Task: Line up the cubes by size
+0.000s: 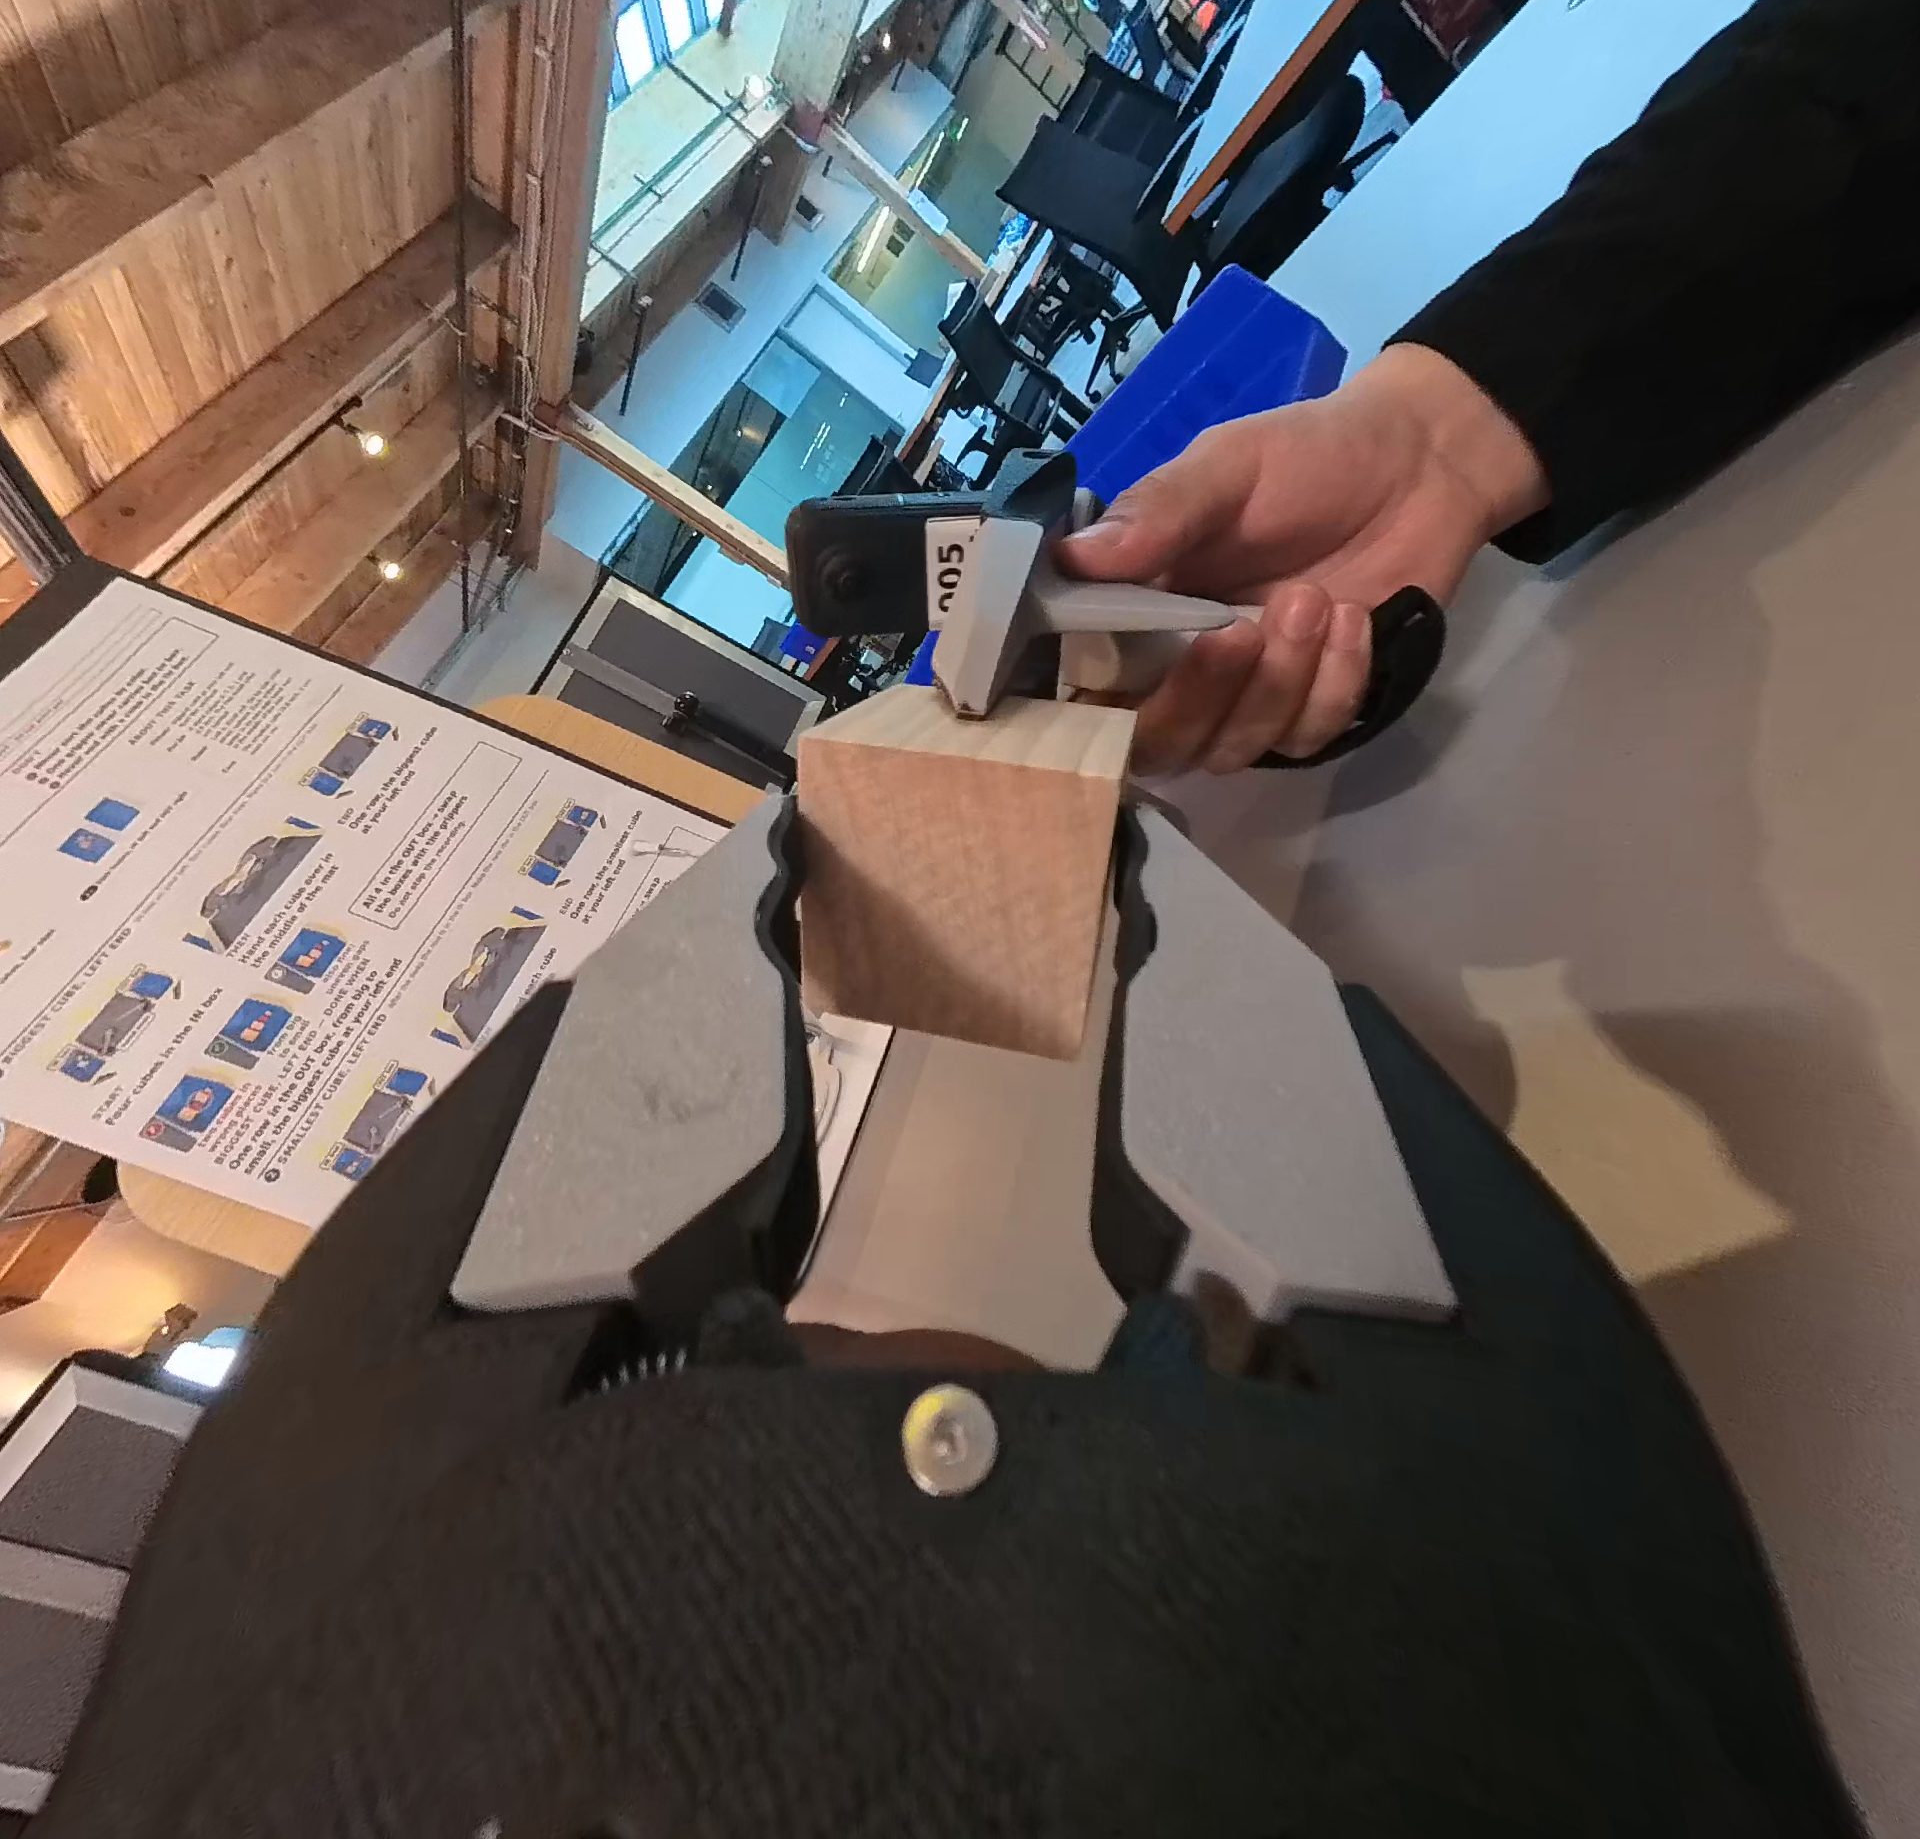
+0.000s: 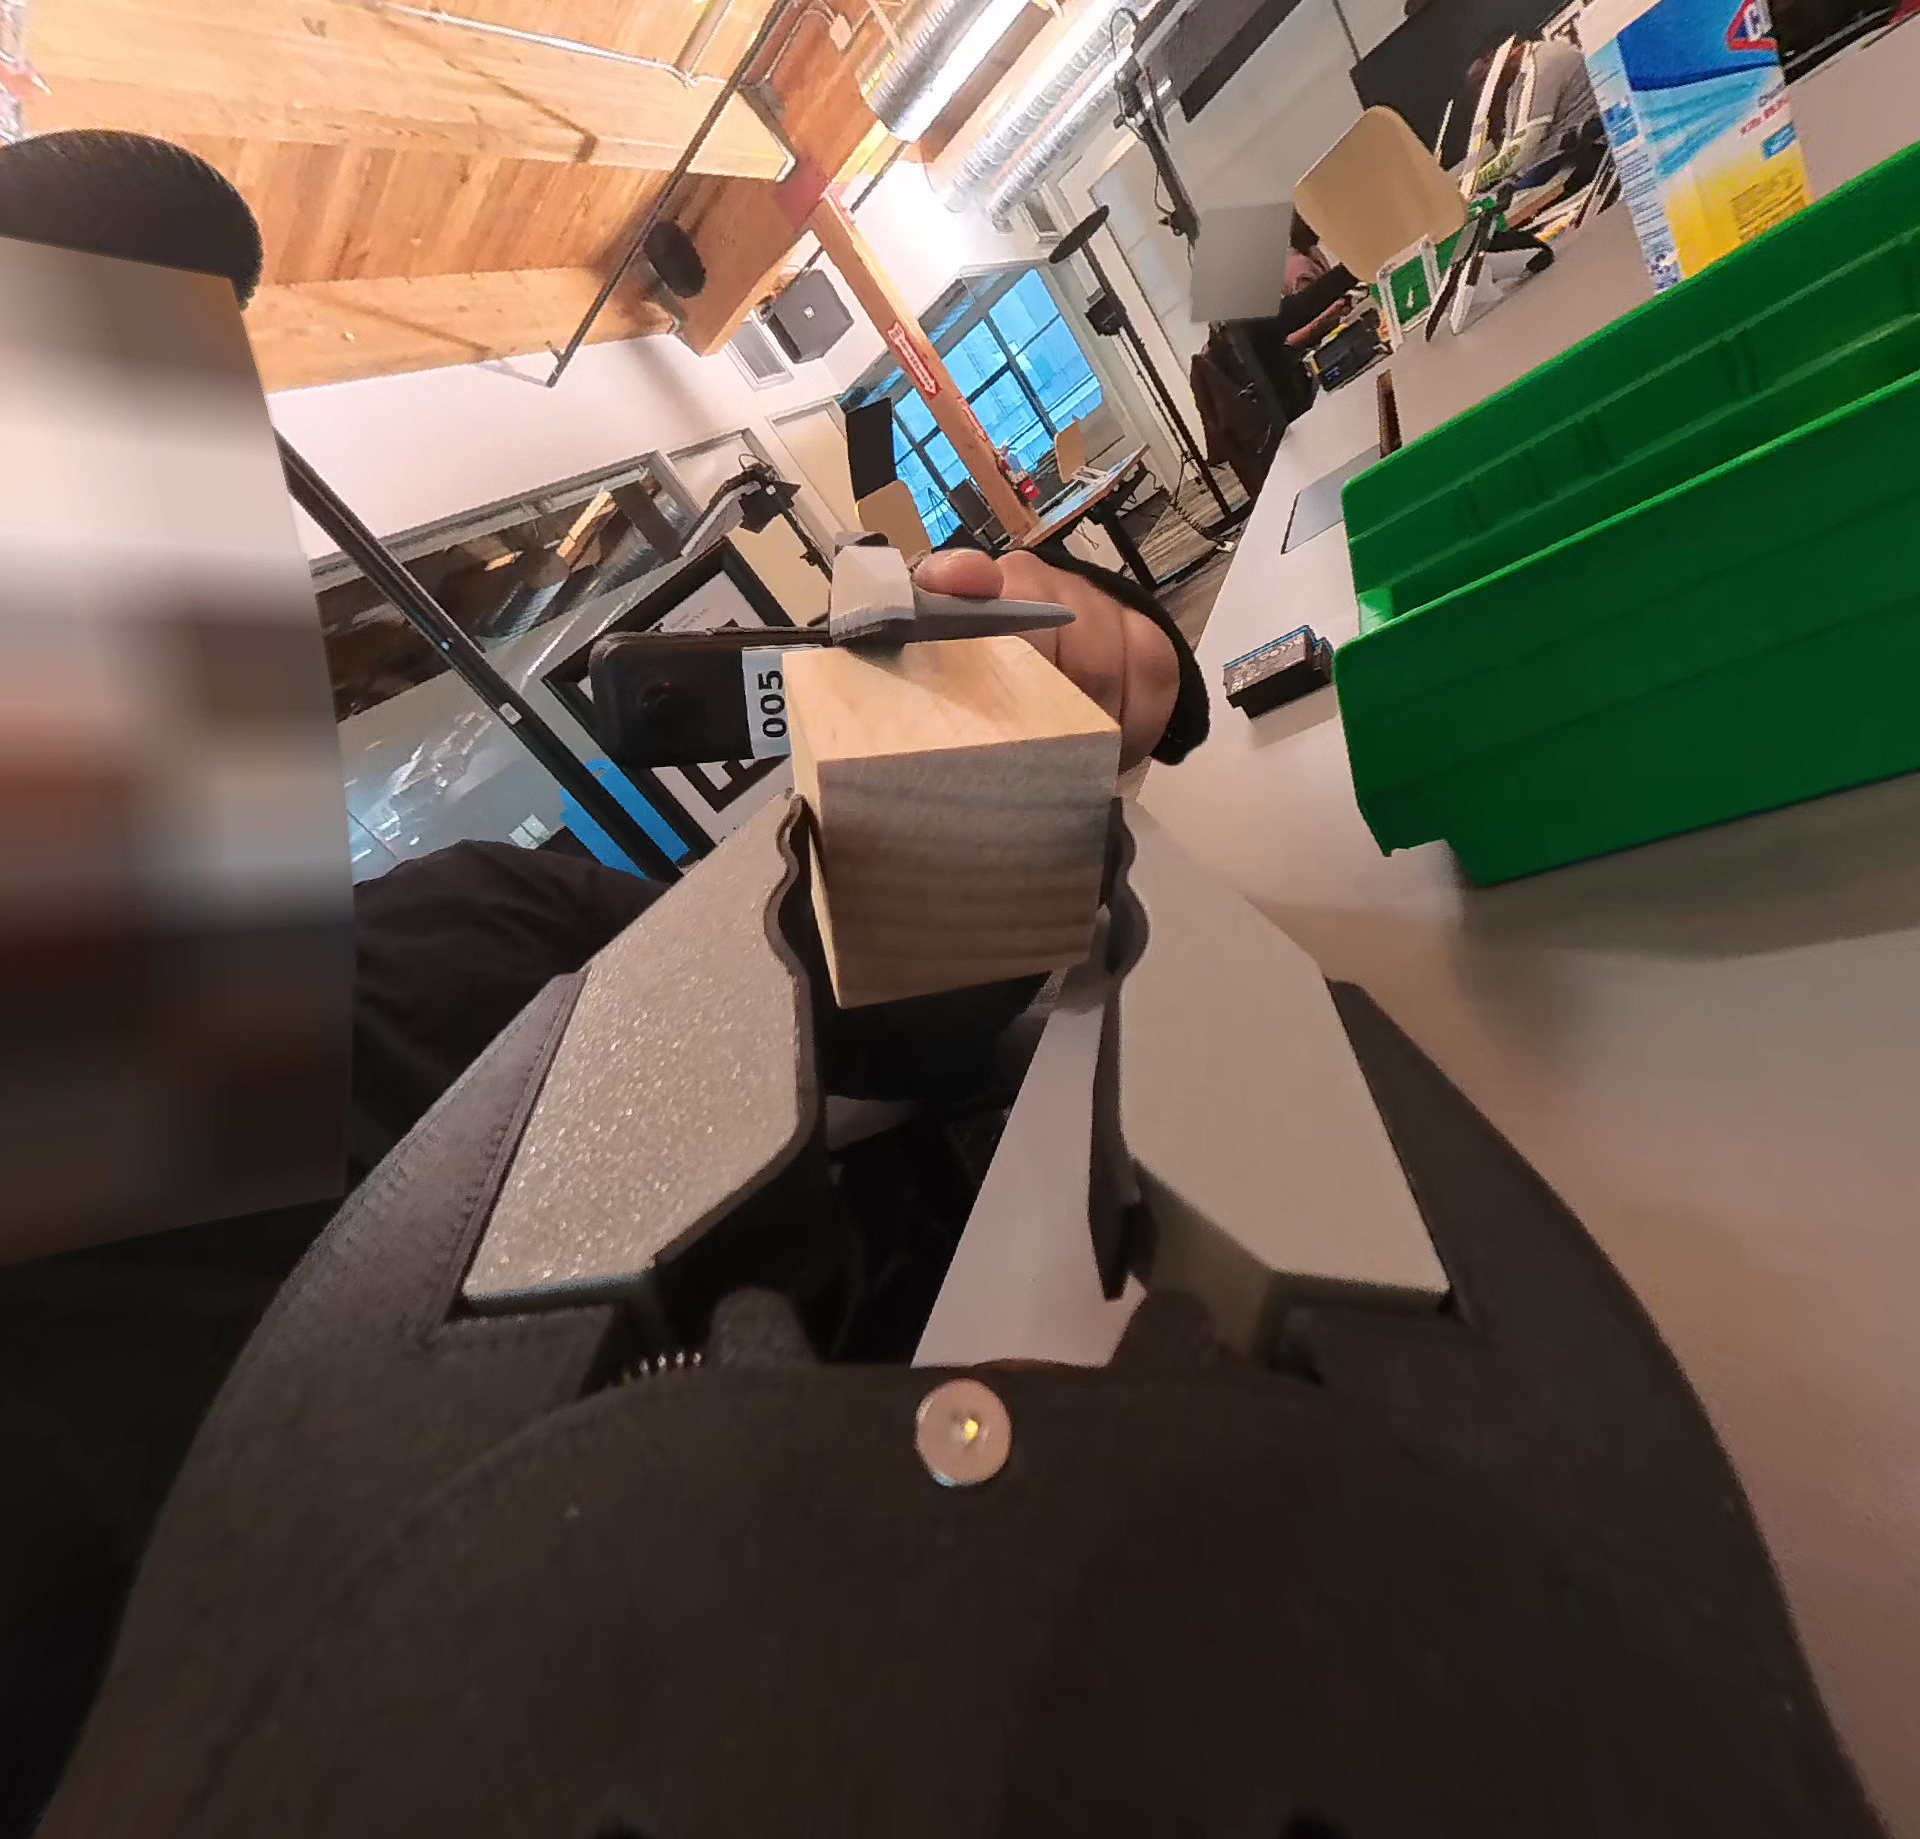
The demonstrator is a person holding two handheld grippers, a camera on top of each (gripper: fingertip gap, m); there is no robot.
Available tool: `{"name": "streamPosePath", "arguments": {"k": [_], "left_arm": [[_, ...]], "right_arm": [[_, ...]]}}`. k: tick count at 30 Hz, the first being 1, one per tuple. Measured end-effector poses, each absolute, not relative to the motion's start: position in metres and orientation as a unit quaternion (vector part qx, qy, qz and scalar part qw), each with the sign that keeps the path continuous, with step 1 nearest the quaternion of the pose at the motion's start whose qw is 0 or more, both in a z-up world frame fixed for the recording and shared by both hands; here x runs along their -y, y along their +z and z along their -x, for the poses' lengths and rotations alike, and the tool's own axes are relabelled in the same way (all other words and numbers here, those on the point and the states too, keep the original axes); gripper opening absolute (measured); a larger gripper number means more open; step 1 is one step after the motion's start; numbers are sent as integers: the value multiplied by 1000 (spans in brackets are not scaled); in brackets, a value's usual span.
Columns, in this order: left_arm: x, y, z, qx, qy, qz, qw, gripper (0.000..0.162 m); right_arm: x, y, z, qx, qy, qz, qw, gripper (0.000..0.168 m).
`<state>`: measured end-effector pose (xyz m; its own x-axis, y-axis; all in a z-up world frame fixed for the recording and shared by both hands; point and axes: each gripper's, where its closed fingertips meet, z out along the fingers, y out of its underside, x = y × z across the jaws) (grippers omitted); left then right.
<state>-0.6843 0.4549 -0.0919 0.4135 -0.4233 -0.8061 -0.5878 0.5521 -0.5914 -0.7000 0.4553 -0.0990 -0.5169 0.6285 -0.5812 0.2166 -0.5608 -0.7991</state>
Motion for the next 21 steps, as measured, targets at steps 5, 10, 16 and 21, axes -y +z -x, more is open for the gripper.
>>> {"name": "streamPosePath", "arguments": {"k": [5,10,16,21], "left_arm": [[-454,-92,684,-542,59,468,696,59],[-450,-90,682,-546,56,459,698,58],[-447,-91,679,-553,56,454,696,58],[-453,-95,681,-552,71,463,689,58]], "right_arm": [[-454,-100,700,447,750,470,130,54],[-450,-97,699,440,764,459,112,54],[-445,-99,699,441,768,455,93,58],[-450,-103,701,464,739,471,134,58]]}}
